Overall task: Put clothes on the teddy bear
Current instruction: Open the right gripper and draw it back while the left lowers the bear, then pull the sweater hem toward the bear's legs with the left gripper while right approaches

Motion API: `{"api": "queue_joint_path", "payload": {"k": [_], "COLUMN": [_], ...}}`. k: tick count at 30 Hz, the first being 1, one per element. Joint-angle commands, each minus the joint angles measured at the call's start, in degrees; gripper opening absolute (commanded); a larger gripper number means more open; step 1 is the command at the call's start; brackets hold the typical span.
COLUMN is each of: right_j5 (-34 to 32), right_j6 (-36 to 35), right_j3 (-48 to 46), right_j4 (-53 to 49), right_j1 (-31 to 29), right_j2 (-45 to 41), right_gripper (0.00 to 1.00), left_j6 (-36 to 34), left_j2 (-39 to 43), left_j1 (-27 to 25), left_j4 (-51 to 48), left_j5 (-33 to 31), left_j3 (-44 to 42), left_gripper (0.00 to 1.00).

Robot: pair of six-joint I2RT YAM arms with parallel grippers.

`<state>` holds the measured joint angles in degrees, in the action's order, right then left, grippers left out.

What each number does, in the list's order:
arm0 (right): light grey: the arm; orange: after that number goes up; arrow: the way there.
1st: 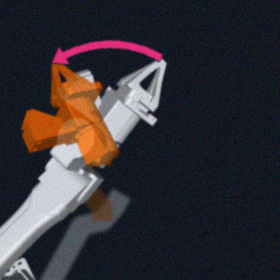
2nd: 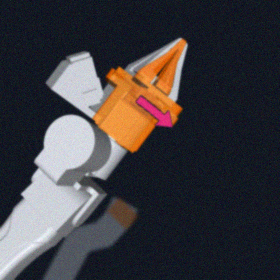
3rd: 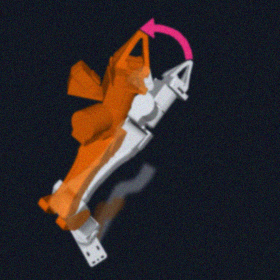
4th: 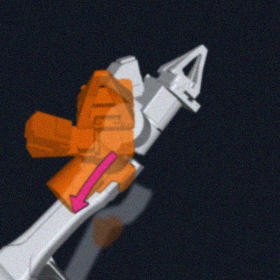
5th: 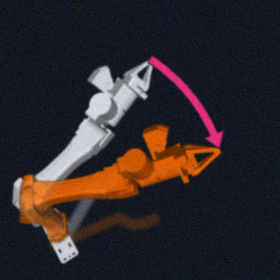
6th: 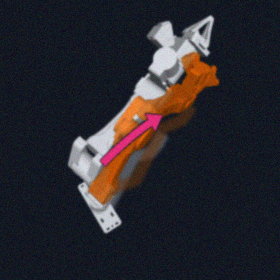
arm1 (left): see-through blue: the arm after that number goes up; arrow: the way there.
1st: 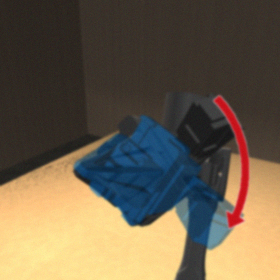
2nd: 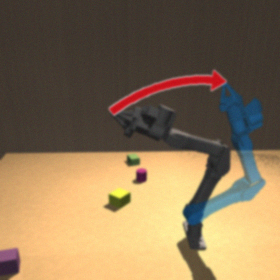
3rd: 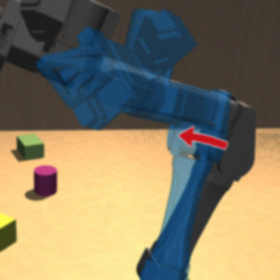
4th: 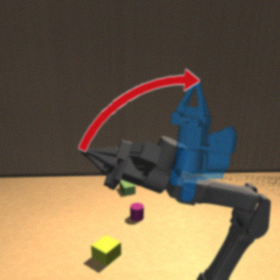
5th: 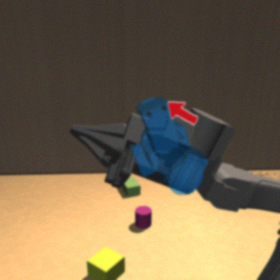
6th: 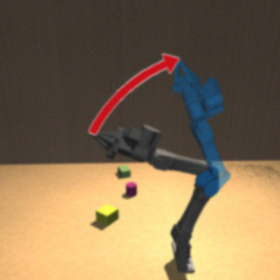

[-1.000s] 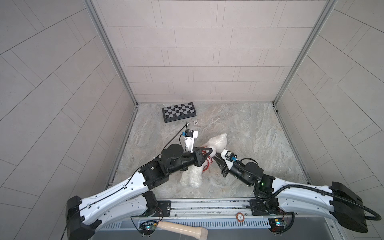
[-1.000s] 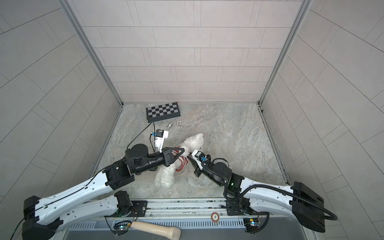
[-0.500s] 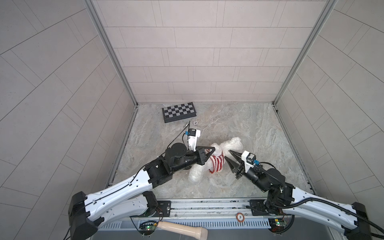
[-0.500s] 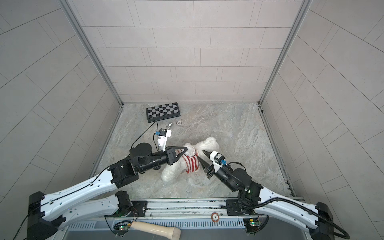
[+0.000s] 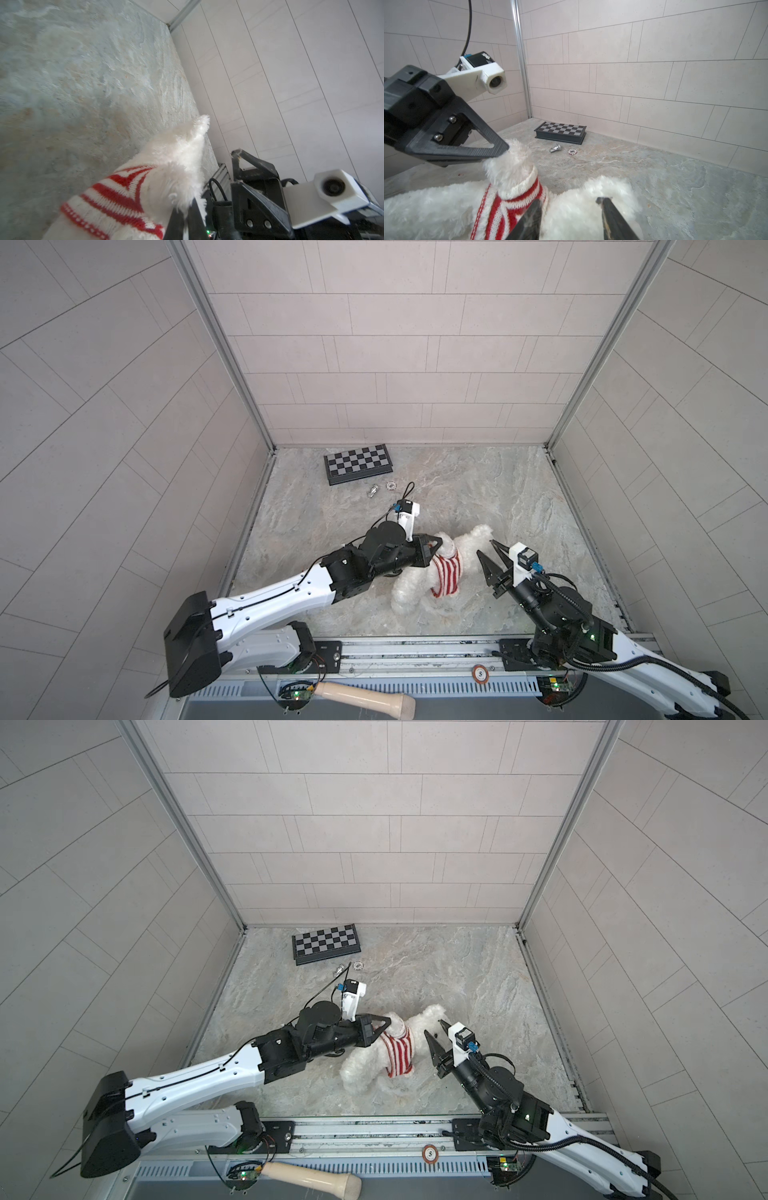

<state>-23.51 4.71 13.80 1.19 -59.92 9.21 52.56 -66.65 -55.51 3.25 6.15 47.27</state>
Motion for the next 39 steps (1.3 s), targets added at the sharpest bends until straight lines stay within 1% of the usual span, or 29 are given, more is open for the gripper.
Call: {"api": "queue_joint_path", "payload": {"k": [1,4,6,9,12,16,22,24,26,27,28,29,31,32,34,36,39], "right_j5": [-1.0,-0.7,-0.9,-0.8,0.3,1.4,2.9,3.0,3.4,3.5,3.7,3.9,4.2,4.3,4.4,4.5,4.4], "right_j6": [-0.5,-0.9,-1.0,-0.3,0.7,1.9,3.4,3.6,3.8,3.9,4.3,4.6,5.3,5.6,6.3,6.7,7.1], "right_j3": [3.1,4.8,5.4,5.4,5.8,6.1,6.2,6.4,6.7,6.9,6.9,6.9,6.6,6.3,5.8,5.6,5.5], "right_j4": [-0.8,-0.5,-0.2,1.2,2.4,3.7,5.3,5.4,5.2,5.2,5.2,5.4,6.1,6.4,7.0,7.5,7.9], "right_j1": [0.1,0.2,0.2,0.4,0.7,0.7,0.7,0.8,0.8,0.8,0.8,0.7,0.9,0.9,0.9,1.0,1.5], "right_j2": [3.8,7.2,8.9,11.6,14.8,18.6,21.3,21.9,22.5,22.8,23.3,23.6,24.4,24.8,25.3,25.7,26.2], "right_gripper": [0.49,0.49,0.49,0.50,0.50,0.50,0.52,0.54,0.55,0.56,0.57,0.57,0.57,0.58,0.58,0.58,0.58], "left_j6": [-2.7,-3.0,-2.9,-3.1,-4.2,-6.6,-11.4,-11.9,-12.3,-12.7,-13.4,-14.1,-15.5,-16.1,-18.0,-19.7,-19.9], "left_j2": [-0.7,-2.1,-2.1,-0.6,0.9,0.6,-1.0,-2.2,-3.8,-4.4,-4.7,-4.7,-3.2,-2.0,1.7,5.7,11.6], "left_j1": [5.1,6.2,6.3,8.1,12.3,19.3,26.3,30.1,31.9,32.3,32.3,32.3,32.3,32.3,32.1,31.1,27.3], "left_j4": [-1.3,0.0,-0.3,-0.3,-0.6,0.2,-0.8,0.5,2.4,2.2,1.4,0.7,-1.2,-1.9,-5.1,-9.7,-15.4], "left_j5": [-0.4,1.1,-0.2,-2.1,-2.4,0.6,0.6,1.1,3.1,2.9,2.6,2.3,1.4,0.8,-1.3,-3.8,-7.0], "left_j3": [-1.6,-3.2,-4.1,-6.5,-9.4,-12.2,-12.7,-13.1,-13.0,-12.4,-11.7,-11.0,-10.2,-10.0,-9.8,-9.8,-11.2], "left_gripper": [0.00,0.00,0.00,0.00,0.00,0.00,0.00,0.00,0.00,0.00,0.05,0.17,0.47,0.56,0.70,0.77,0.79]}}
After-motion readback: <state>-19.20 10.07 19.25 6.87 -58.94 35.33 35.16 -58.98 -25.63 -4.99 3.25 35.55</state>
